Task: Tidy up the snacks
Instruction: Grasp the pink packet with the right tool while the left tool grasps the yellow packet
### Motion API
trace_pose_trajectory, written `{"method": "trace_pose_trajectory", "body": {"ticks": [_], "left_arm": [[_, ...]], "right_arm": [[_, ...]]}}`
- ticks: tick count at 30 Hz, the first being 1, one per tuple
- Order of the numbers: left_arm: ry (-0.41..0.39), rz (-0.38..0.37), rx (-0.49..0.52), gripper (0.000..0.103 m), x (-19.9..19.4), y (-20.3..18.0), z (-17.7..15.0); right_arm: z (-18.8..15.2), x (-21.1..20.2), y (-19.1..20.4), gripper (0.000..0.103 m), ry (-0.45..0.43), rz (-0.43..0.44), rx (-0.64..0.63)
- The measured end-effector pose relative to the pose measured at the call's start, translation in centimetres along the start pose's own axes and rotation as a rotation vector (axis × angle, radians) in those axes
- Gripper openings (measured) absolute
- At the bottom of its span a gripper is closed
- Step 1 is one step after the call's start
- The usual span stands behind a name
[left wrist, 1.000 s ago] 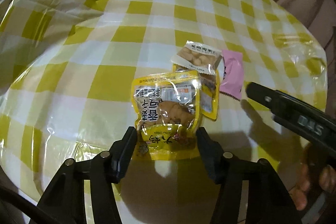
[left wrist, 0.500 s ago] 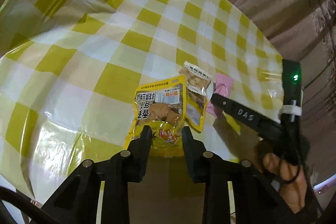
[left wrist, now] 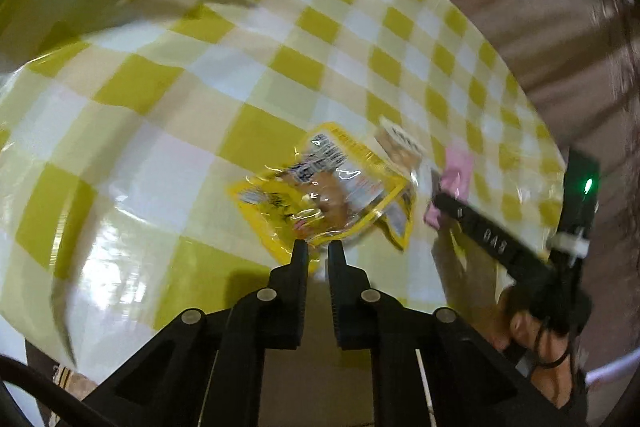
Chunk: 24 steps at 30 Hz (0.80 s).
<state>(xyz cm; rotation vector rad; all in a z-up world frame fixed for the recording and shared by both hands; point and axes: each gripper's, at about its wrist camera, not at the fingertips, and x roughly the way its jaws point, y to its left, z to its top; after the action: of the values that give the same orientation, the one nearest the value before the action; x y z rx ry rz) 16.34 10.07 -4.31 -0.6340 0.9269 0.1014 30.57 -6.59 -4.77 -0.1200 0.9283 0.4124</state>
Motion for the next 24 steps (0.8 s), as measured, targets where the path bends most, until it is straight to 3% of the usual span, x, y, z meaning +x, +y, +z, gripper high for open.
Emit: {"method": "trace_pose_trajectory", "body": {"ticks": [4,6,7,8,11,18,20,22,24], "left_arm": [[0.003,0.029,-0.003,0.018,0.1,-0.1,-0.1],[-0.018,0.025,-0.025,0.043,-0.3,0.4,0.1],[-0.034,0.034,-0.036,0.062,-0.5,0.6,0.4],[-0.044,0.044,-0.044,0.066,-0.5,0.9,0.8],[-0.053,0.090,-0.043,0.065,0.3,1.4,2.0],[-0.016,0.205,0.115,0.067,2.9,-0.4,3.2],[-0.003,0.255,0.179,0.075,3.5,-1.4,2.9],[0.023,0.323,0.250,0.076,4.4,-2.6,2.6],[0.019,0.356,0.273,0.062,4.6,-3.0,2.5]], "right_arm": [[-0.2,-0.3,0.0,0.024,-0.004,0.007,-0.004],[-0.2,-0.4,-0.1,0.024,-0.005,0.007,0.000],[-0.3,-0.5,-0.2,0.024,-0.005,0.007,0.003],[-0.3,-0.5,-0.3,0.024,-0.004,0.008,0.006],[-0.4,-0.5,-0.4,0.024,-0.001,0.013,0.011],[-0.6,-0.9,-0.3,0.024,-0.006,0.023,0.008],[-0.6,-0.8,-0.5,0.024,-0.006,0.022,0.011],[-0.7,-0.7,-0.4,0.024,-0.001,0.024,0.011],[-0.7,-0.7,-0.3,0.024,0.001,0.028,0.007]]}}
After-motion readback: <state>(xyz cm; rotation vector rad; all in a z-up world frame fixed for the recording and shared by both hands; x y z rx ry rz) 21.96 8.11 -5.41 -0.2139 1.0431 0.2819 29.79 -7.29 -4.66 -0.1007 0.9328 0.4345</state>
